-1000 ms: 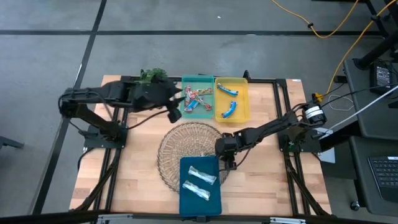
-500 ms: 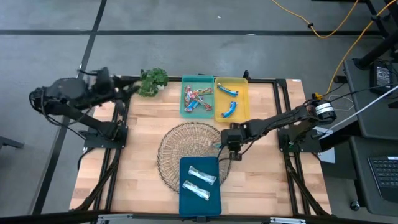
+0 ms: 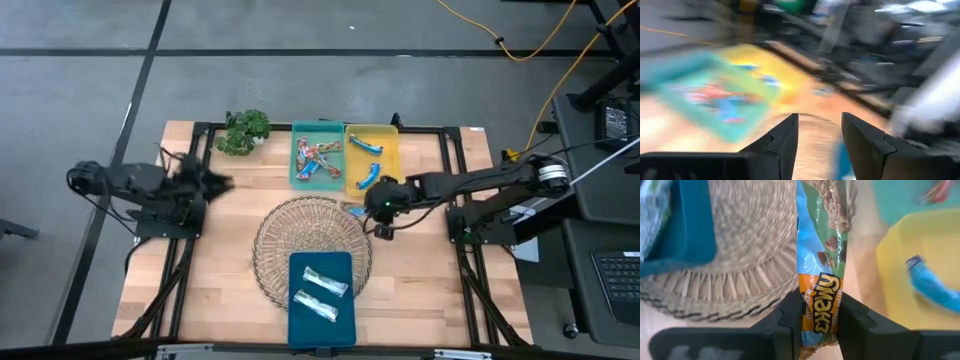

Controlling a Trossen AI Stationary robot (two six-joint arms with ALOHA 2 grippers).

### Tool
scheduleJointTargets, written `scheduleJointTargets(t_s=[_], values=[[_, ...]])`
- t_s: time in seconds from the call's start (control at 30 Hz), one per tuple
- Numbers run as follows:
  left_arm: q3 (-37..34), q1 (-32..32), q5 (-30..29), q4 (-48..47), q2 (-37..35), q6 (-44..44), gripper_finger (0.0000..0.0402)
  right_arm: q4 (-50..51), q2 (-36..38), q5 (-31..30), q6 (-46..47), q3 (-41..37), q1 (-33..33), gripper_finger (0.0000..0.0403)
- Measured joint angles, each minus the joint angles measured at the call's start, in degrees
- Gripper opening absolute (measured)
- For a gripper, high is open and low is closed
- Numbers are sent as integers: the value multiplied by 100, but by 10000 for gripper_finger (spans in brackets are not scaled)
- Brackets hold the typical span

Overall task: Pick and place Granola Bars by type
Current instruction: Put the yellow granola bar into the blue container

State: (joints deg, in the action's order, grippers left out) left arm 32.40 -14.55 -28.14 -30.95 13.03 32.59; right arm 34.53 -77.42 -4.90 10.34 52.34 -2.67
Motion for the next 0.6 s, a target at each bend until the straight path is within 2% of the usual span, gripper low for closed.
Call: scheduleJointTargets(t_s=[0.07, 0.13, 0.23, 0.4, 0.53, 0.6], values=[[-592, 2, 721, 936, -262, -24, 143, -4, 122, -106, -26, 0, 13, 96], [-1131, 2, 1197, 1691, -498, -149, 143, -30, 212, -152, -72, 0, 15, 96], [-1755, 15, 1307, 2583, -794, -435, 143, -72, 281, -156, -192, 0, 15, 96], [-2211, 281, 1516, 2899, -1301, -833, 143, -138, 286, -154, -187, 0, 15, 96], [-2289, 705, 2091, 3366, -1285, -1277, 143, -221, 286, -154, -164, 0, 15, 96], [-2282, 971, 2174, 3308, -1284, -1460, 143, -242, 286, -156, -150, 2, 15, 96]])
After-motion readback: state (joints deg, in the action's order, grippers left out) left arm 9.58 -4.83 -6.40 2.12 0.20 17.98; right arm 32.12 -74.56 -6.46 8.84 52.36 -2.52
